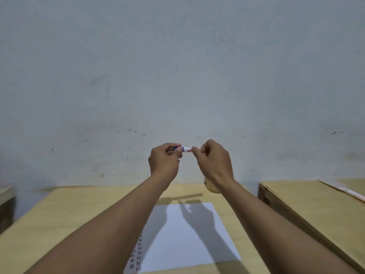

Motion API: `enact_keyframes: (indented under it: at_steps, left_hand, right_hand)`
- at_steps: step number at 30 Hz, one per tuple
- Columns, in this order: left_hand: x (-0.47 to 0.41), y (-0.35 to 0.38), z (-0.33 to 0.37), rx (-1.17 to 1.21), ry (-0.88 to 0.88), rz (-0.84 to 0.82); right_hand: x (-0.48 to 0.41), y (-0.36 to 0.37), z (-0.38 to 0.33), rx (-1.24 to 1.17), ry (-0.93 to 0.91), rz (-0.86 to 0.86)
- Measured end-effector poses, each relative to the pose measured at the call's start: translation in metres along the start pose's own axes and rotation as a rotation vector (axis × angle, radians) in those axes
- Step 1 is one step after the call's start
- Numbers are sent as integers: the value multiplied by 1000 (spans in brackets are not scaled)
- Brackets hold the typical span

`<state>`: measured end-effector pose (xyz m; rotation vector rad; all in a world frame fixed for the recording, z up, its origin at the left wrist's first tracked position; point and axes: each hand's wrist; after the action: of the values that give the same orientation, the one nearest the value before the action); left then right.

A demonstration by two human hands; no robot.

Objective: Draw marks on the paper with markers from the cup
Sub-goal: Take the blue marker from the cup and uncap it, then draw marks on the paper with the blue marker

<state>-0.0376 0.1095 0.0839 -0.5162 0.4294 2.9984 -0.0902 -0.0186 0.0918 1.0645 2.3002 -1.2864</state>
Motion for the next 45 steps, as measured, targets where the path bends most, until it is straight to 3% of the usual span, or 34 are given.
enact_keyframes:
  at_steps: [4, 7, 13, 20, 25, 30, 45]
  left_hand:
    - [4, -11, 5, 15, -11, -58]
    - [9, -24, 9, -25, -16, -89]
    - [9, -61, 12, -101, -40, -75]
    - [8, -118, -4, -403, -35, 34]
    - [11, -152, -30, -643, -35, 75]
    - [15, -171, -64, -691, -90, 96]
    - [38, -186, -85, -1088, -147, -2]
  right_hand:
    - [20, -2, -28, -486, 376, -274]
    - [24, 6, -39, -858, 574, -356]
    - [33, 32, -53, -1069, 590, -342]
    - [54, 64, -59, -990, 537, -398]
    - [73, 89, -52, -804, 465, -434]
    - [89, 112, -38, -638, 405, -454]
    - [100, 141, -9, -267, 246, -453]
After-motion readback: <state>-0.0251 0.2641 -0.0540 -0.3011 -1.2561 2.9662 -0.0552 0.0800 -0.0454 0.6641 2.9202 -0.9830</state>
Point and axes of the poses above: each hand's wrist, its own x-axis away from the middle knuckle, its own y-axis out of the palm, z = x × y, and after that the axes turned 13 degrees about x, right-handed
